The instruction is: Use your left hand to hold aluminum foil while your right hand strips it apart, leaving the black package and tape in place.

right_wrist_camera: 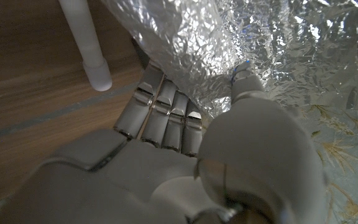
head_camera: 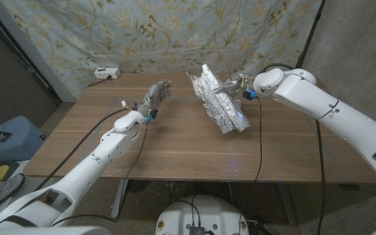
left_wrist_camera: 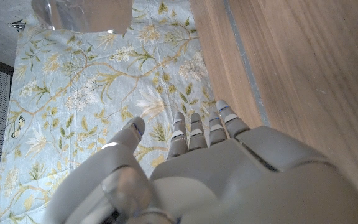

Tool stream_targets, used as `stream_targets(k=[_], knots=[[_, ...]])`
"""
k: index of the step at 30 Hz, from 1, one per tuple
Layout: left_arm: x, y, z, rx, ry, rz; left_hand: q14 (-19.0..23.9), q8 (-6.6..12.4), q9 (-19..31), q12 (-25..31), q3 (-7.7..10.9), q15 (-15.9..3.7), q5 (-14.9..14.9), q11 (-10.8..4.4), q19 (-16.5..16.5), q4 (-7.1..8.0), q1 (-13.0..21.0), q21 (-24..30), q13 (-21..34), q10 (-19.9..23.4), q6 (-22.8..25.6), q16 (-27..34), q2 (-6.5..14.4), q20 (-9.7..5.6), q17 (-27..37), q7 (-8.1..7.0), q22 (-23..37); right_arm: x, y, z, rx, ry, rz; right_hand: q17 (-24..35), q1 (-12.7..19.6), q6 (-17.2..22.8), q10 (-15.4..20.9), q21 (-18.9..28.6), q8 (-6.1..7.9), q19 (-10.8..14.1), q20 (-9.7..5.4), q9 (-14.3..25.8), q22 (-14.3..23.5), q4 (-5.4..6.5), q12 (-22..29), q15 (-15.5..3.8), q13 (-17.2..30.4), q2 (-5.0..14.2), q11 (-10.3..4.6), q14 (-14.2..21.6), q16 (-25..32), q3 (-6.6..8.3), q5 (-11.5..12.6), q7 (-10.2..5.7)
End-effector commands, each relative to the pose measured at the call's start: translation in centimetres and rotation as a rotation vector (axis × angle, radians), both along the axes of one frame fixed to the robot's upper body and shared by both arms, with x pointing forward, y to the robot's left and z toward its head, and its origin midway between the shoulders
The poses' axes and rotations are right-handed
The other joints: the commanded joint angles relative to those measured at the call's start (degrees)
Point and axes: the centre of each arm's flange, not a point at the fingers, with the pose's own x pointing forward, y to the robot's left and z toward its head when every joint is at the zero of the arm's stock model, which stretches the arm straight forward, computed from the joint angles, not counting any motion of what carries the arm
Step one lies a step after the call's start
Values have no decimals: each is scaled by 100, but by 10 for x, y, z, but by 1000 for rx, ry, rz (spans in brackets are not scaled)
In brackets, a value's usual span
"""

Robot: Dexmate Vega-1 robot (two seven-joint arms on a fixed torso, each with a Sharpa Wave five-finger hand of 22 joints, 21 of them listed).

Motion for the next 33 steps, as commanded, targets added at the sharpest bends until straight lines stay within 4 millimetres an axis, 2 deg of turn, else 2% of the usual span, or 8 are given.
stream_targets(k=[1, 13, 20, 21, 27, 30, 33], knots=[[-2, -4, -2, -3, 5, -2, 48, -3, 32, 21, 34, 19, 28, 1, 54, 20, -38, -13, 20, 40, 44, 31, 0, 20, 21, 3, 12, 8, -23, -1, 101, 43, 24, 81, 282, -35, -17, -4, -2, -59, 21, 21, 2, 28, -33, 19, 43, 312, 16, -48, 54, -6, 21, 7], [-4, -8, -5, -7, 17, -11, 51, -1, 32, 23, 38, 25, 27, 4, 63, 22, -46, -25, 27, 41, 53, 26, 0, 16, 22, 12, 14, 11, -31, -7, 184, 100, 69, 180, 320, -120, -84, -25, -26, -79, 104, 54, -10, 11, -40, 80, 109, 349, 80, -89, 81, 14, 28, 86], [-13, -19, 1, 11, 31, -59, 56, 1, 32, 24, 50, 17, 32, 0, 67, -11, -24, -34, 30, 45, 61, 20, -6, 13, 13, 9, 14, 11, -31, -9, 201, 111, 75, 202, 324, -130, -90, -27, -26, -69, 107, 68, -13, 13, -30, 108, 137, 368, 98, -63, 84, 28, 30, 118], [-16, -22, 3, 23, 31, -53, 89, 0, 31, 28, 62, 20, 41, 10, 89, -51, 5, -32, 30, 56, 57, 28, -17, 23, 7, 4, 13, 11, -30, -9, 203, 111, 73, 207, 330, -128, -94, -26, -25, -64, 106, 70, -13, 9, -30, 106, 142, 369, 85, -62, 84, 32, 31, 118], [-32, -34, 10, 58, 60, -20, 444, 51, 23, 119, 152, -16, 160, -12, 417, -619, 389, -2, 39, 335, 222, 77, -153, 80, -29, 73, 5, 14, -25, -6, 204, 100, 58, 225, 342, -131, -71, -24, -24, -48, 102, 81, -13, 5, -10, 102, 165, 384, 69, -37, 86, 48, 35, 125], [-39, -39, 11, 57, 67, -9, 651, 56, 23, 164, 65, -31, 166, -29, 561, -765, 427, 18, 54, 461, 284, 120, -276, 113, -21, 93, 9, 14, -23, -4, 197, 97, 49, 241, 348, -128, -63, -22, -21, -39, 99, 87, -13, 0, 1, 100, 178, 380, 63, -27, 91, 51, 35, 119], [-45, -41, 13, 57, 80, 3, 769, 39, 24, 204, 18, -20, 172, -48, 677, -851, 465, 40, 70, 571, 262, 140, -330, 154, -16, 156, 12, 15, -20, -4, 190, 94, 41, 263, 346, -128, -70, -23, -20, -36, 100, 94, -13, 2, 5, 94, 192, 382, 61, -22, 98, 52, 36, 130]])
